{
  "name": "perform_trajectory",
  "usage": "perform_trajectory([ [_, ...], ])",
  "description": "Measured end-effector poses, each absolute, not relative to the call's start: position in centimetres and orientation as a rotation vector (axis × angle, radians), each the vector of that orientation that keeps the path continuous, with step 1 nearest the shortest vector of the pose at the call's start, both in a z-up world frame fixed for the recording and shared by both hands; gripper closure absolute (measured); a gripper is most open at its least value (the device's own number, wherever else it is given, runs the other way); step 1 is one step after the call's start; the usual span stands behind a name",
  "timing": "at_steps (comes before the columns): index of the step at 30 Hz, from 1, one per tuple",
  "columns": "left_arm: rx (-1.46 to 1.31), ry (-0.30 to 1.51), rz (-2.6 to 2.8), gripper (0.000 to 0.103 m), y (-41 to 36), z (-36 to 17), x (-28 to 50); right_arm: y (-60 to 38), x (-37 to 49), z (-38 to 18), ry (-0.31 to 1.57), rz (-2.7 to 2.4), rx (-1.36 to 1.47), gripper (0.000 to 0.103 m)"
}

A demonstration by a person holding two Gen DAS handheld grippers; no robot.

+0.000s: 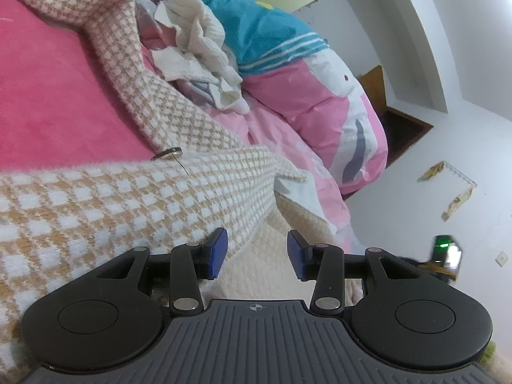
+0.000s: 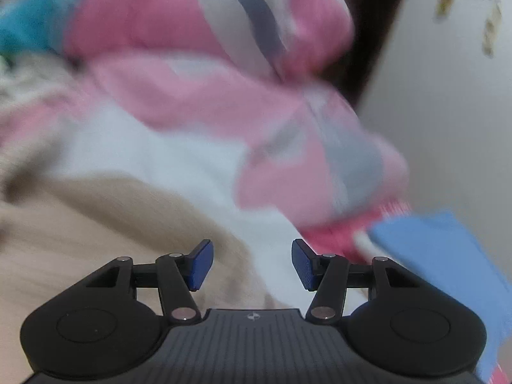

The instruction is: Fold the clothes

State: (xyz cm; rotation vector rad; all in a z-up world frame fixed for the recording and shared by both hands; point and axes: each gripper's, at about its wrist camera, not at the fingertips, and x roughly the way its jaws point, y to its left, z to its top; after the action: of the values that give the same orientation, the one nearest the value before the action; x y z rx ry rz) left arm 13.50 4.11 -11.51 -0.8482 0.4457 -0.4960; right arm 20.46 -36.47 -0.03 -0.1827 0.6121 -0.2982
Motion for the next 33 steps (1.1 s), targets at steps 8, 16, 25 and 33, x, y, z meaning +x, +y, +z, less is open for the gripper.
perform_trajectory([
  [8,-0.871,0.426,-0.496,0.061,4.4,-11.7,13.5,-25.7,28.1,-4.8,0.742,0.118,-0.192,0.076],
  [16,-0.864,0.406,-0.509,0.061,4.3,-11.8,13.4,-26.6,39.1,-9.0,0.773,-0.038,-0.066,0.1],
  [25,-0.861,0.401,-0.511,0.061,4.2,-11.9,13.5,-31.2,40.6,-9.3,0.776,-0.041,0.28,0.103],
  [33,-0.882,0.409,-0.513,0.061,4.5,-11.9,13.6,-34.9,30.8,-0.5,0.725,-0.09,0.26,0.092],
])
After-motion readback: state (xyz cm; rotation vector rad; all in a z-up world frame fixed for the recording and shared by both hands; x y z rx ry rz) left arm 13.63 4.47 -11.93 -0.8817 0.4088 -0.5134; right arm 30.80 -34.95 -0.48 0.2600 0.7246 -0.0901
